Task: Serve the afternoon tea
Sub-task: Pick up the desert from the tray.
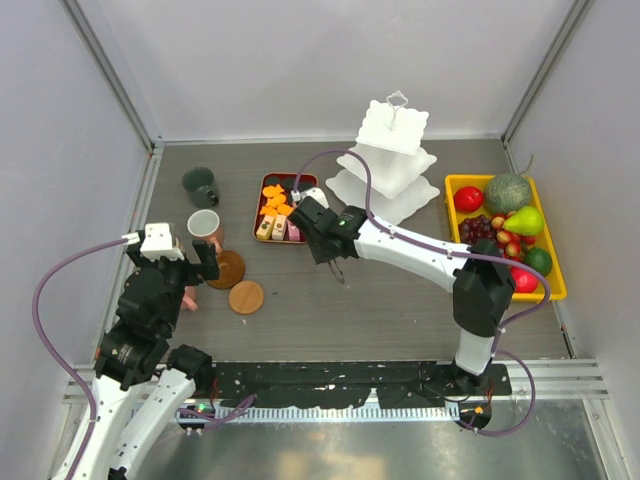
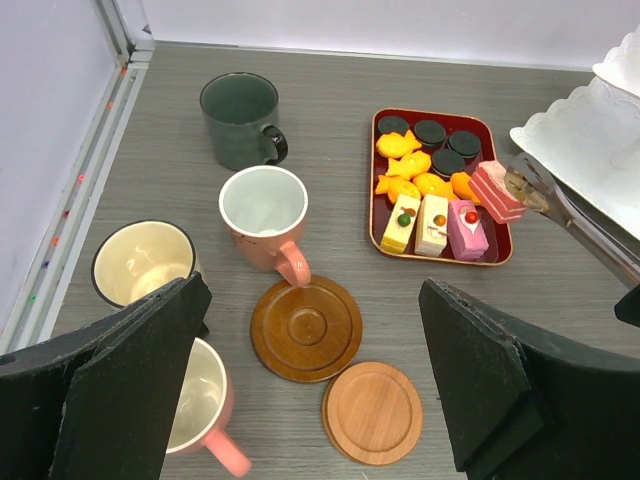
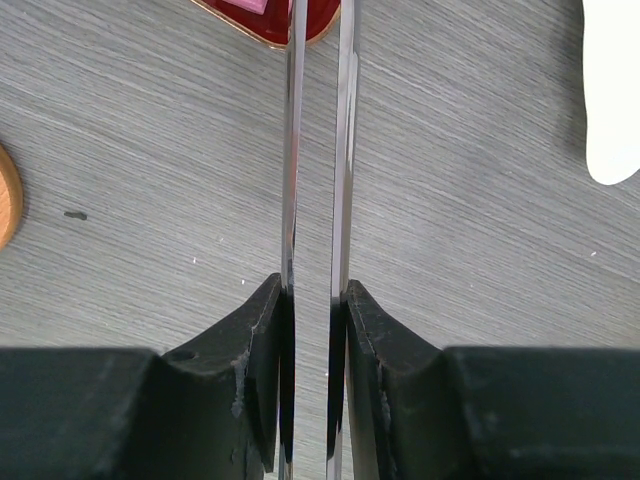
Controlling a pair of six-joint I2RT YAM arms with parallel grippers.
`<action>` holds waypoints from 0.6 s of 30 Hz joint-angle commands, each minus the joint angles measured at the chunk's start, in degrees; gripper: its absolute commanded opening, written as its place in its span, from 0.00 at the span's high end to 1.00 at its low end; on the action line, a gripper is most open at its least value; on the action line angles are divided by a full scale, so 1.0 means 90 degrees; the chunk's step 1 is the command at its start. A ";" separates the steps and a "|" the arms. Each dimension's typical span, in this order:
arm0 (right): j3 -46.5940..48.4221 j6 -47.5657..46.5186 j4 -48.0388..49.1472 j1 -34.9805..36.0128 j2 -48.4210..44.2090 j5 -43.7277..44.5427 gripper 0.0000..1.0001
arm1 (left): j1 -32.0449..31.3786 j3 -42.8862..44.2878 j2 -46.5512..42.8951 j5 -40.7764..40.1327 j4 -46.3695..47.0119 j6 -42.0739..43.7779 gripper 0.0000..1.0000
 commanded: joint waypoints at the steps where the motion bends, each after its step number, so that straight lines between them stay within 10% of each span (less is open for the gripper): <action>1: 0.0104 -0.0132 0.0295 -0.0008 -0.0355 0.0230 0.74 | -0.0034 -0.0018 -0.0059 -0.0119 0.0274 0.0044 0.01; 18: -0.0588 -0.0610 0.1026 -0.0379 -0.0805 0.2007 0.74 | -0.0024 -0.0028 -0.0089 -0.0159 0.0274 0.0044 0.01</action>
